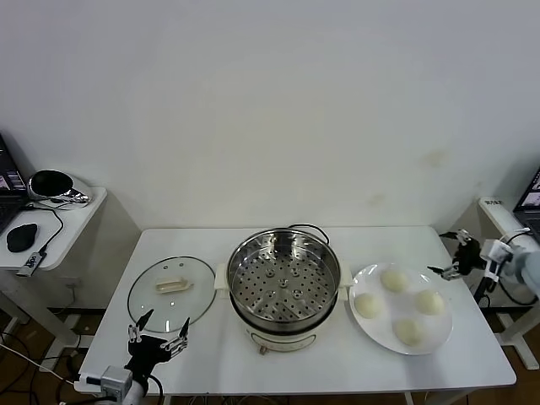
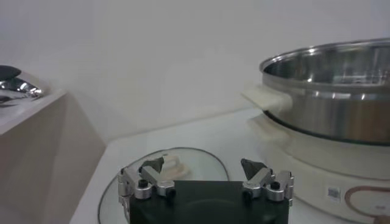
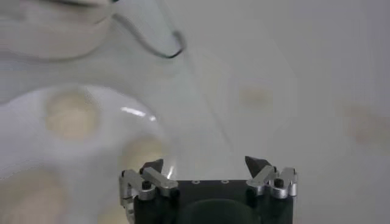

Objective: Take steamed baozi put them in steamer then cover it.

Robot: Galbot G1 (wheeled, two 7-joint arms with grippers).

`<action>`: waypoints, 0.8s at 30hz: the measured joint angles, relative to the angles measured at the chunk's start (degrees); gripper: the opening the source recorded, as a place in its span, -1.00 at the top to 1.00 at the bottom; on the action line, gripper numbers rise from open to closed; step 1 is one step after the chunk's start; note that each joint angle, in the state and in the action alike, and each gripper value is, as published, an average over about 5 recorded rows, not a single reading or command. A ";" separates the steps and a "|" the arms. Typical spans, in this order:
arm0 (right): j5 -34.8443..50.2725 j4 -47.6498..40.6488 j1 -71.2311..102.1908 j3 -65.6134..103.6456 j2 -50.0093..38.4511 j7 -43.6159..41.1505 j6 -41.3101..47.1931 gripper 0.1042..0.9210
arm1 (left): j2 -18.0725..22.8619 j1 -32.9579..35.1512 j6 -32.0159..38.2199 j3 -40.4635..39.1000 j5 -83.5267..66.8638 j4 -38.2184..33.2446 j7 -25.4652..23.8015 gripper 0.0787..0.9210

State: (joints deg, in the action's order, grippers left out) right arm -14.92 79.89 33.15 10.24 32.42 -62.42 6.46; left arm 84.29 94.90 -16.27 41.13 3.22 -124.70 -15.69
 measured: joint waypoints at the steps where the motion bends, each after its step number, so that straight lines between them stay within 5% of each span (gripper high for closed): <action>1: -0.91 -1.06 -1.89 -2.12 0.29 -1.04 -0.40 -0.76 | 0.14 0.20 -0.09 -0.07 -0.02 -0.50 -0.07 -0.77; 24: -14.13 -21.12 -18.61 -20.79 14.51 -6.95 -7.26 -0.76 | 0.84 0.85 -1.50 2.02 1.51 -1.24 0.73 -0.77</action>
State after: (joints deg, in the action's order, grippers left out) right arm -29.05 58.77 14.54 -10.54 46.92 -69.37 -0.80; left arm 85.13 95.75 -17.77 43.15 4.74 -125.95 -14.96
